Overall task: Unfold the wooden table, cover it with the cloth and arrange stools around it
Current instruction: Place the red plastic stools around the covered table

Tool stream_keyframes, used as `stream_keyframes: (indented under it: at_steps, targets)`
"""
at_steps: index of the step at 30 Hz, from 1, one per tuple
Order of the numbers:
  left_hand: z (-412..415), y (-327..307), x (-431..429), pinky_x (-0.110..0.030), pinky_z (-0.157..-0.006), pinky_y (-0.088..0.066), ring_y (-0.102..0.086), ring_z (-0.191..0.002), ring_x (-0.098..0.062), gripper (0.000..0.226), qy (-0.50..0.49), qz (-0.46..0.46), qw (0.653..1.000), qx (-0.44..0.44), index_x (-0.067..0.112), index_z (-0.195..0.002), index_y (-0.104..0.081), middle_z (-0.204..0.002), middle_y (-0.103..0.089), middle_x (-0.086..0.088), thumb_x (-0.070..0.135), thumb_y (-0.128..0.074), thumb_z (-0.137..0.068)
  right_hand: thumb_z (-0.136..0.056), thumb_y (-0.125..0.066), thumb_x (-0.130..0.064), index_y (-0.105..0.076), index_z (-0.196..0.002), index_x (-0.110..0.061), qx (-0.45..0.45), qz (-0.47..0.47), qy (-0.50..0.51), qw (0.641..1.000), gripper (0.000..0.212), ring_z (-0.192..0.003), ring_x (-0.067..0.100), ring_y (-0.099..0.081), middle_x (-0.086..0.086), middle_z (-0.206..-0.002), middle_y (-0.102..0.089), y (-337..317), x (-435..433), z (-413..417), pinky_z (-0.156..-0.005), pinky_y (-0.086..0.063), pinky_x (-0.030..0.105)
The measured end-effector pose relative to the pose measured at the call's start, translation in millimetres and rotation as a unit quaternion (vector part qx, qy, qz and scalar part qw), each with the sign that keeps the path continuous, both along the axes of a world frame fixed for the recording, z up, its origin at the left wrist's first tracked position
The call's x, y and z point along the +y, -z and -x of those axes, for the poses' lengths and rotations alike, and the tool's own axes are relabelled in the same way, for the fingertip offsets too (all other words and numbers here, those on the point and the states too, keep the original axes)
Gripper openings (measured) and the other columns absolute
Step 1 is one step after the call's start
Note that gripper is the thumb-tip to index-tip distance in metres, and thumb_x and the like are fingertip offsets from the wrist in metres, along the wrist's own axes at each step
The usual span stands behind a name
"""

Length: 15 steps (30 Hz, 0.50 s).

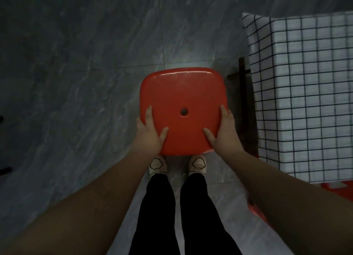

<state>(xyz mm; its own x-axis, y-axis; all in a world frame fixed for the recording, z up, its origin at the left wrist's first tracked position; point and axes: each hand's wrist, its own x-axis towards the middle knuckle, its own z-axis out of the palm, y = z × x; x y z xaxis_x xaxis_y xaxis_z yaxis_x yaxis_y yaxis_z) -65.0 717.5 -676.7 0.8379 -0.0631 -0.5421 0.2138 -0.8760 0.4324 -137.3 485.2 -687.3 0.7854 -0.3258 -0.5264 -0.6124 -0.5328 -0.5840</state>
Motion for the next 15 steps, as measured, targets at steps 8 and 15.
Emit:
stream_keyframes:
  at_steps: [8,15]
  targets:
    - [-10.7,-98.9,11.3,-0.044,-0.12,-0.017,-0.019,-0.147,-0.036,0.07,0.067,-0.066,0.996,0.002,0.016,-0.156,-0.019,-0.161,-0.017,-0.021,0.039,-0.048,-0.097,-0.09,-0.052,-0.032,-0.031,-0.151,-0.013,0.086,0.104,-0.105,0.985,0.067,-0.14,0.033,-0.031,0.016,-0.152,-0.035,-109.2,9.2,-14.5,-0.11,-0.035,0.052]
    - [-1.6,-236.9,30.9,-0.044,-0.121,-0.017,-0.024,-0.146,-0.036,0.074,0.087,-0.081,0.993,-0.02,0.011,-0.155,-0.023,-0.159,-0.028,-0.019,0.053,-0.033,-0.095,-0.086,-0.056,-0.031,-0.048,-0.141,-0.009,-0.016,0.095,-0.127,0.987,0.06,-0.129,0.03,-0.047,0.014,-0.137,-0.054,-259.2,29.9,4.0,-0.107,-0.04,0.043]
